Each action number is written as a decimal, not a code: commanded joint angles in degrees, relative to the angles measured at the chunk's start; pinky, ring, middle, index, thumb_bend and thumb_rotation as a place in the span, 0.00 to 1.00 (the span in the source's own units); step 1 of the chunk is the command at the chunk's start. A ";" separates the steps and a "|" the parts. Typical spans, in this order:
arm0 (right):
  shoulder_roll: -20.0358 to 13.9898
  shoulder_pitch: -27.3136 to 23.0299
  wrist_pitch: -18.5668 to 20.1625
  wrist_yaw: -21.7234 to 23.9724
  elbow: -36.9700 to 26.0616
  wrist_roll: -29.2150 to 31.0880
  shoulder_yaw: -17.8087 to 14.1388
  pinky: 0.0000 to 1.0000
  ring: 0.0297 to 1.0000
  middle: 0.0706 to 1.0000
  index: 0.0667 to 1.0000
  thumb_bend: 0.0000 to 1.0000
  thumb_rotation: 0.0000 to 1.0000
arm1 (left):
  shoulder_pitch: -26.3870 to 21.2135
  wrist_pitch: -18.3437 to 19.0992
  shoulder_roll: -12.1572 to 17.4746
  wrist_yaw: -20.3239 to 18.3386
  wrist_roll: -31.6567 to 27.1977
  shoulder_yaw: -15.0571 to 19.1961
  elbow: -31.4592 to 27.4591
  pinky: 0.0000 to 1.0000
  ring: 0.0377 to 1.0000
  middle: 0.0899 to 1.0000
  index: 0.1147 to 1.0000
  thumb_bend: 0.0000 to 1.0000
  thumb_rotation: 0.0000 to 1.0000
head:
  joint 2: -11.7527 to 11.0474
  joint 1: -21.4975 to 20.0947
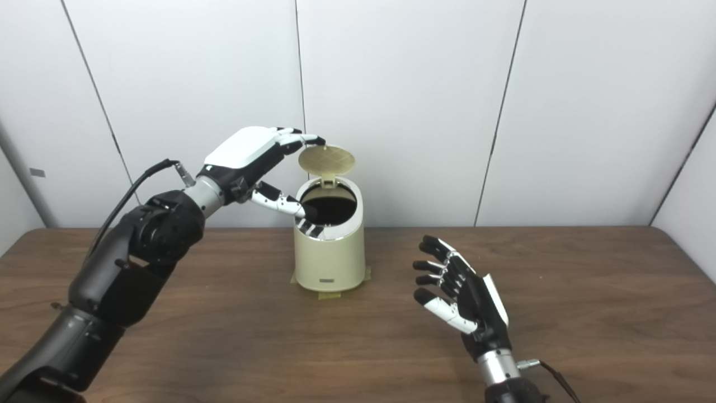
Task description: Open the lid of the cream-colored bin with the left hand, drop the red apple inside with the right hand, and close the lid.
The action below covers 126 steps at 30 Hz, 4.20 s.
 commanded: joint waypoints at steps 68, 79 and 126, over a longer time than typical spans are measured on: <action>1.87 0.20 1.18 -3.02 -2.85 -3.02 0.73 0.61 0.71 0.80 0.79 0.80 0.51 | 4.55 -6.39 2.56 -1.84 13.05 -6.31 -9.32 1.00 0.97 0.87 0.86 0.89 0.42 | 2.89 -1.57; 1.62 0.74 1.89 -2.93 -3.83 -2.85 0.62 0.62 0.72 0.81 0.80 0.80 0.52 | 4.86 -3.29 2.87 -4.34 21.01 -7.85 -9.31 1.00 0.97 0.84 0.82 0.93 0.42 | 3.70 -1.68; 1.50 0.86 2.14 -2.94 -4.57 -2.36 0.54 0.59 0.70 0.80 0.78 0.79 0.50 | 8.77 2.63 0.00 -6.42 1.18 -2.25 -11.08 1.00 1.00 0.82 0.81 0.84 0.39 | 4.47 -1.17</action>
